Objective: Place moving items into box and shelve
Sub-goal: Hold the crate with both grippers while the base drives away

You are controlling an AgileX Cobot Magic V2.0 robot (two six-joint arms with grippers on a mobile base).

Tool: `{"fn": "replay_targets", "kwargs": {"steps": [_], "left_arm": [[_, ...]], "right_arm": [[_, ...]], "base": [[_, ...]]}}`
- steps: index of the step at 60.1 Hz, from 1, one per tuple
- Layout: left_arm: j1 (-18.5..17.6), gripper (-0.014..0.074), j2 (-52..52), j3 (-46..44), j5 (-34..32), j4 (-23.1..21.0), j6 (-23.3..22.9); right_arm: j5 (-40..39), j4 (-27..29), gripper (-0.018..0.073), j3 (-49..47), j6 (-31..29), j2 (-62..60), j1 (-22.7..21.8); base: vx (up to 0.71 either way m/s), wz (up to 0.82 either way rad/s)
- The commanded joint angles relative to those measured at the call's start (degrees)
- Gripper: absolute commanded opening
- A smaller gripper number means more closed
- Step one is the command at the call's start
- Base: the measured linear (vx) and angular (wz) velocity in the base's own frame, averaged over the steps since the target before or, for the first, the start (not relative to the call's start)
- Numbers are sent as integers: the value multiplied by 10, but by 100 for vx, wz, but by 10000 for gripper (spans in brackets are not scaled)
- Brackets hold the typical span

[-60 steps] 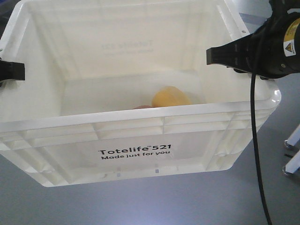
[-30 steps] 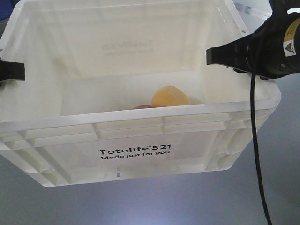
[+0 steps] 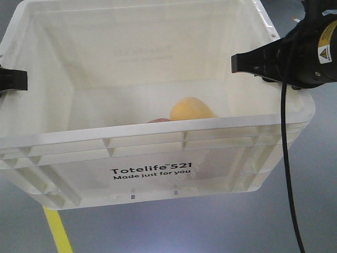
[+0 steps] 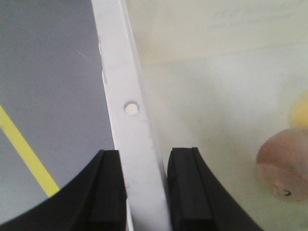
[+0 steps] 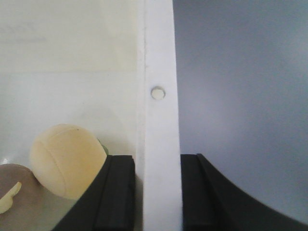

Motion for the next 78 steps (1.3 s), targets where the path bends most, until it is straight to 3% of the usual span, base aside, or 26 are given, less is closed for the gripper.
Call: {"fn": "replay_targets", "kwargs": {"steps": [1,78], "left_arm": [[-4,104,-18,-24,-75,-3,16],[-4,104,-18,-24,-75,-3,16]], "right_arm": [[-63,-69,71,-24,-2,-21,-2],[-63,-69,71,-24,-2,-21,-2]], "base": [[-14,56],[-9,37]]}}
